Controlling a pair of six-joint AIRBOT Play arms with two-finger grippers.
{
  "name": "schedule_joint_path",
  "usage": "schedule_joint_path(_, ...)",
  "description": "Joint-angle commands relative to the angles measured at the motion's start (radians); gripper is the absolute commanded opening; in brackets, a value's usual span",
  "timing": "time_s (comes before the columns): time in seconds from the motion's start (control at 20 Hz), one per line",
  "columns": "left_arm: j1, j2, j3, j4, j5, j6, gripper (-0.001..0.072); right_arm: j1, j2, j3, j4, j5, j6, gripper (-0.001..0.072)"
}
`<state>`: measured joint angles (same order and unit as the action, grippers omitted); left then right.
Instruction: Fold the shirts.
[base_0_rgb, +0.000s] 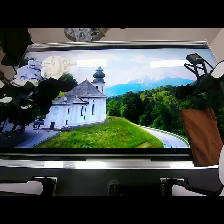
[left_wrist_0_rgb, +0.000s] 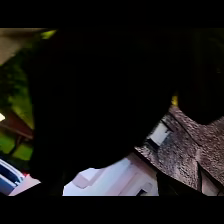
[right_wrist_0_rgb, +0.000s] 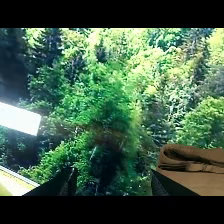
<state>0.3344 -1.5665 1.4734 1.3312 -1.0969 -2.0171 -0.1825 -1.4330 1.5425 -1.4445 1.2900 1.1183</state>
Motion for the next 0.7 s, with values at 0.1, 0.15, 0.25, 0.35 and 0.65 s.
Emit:
schedule_joint_path(0.1, 0.11, -0.134, 0.006, -0.254, 0.083, 0.064, 0.072, 0.0, -0.001, 0.0, 0.032, 0.008, 0.001, 0.0552)
schedule_joint_path(0.15, 0.101, -0.159, 0.006, -0.33, 0.143, 0.102, 0.072, 0.0, -0.001, 0.0, 0.039, 0.018, 0.001, 0.0552)
schedule_joint_path(0.25, 0.08, -0.201, 0.006, -0.436, 0.229, 0.18, 0.072, 0.0, -0.001, 0.0, 0.054, 0.048, 0.0, 0.0552)
schedule_joint_path(0.35, 0.056, -0.229, 0.006, -0.446, 0.277, 0.243, 0.072, 0.0, -0.001, 0.0, 0.065, 0.083, 0.001, 0.0552)
schedule_joint_path(0.65, 0.048, -0.204, 0.016, -0.527, 0.23, 0.338, 0.0032, 0.0, 0.001, 0.0, 0.08, 0.155, -0.001, 0.0551)
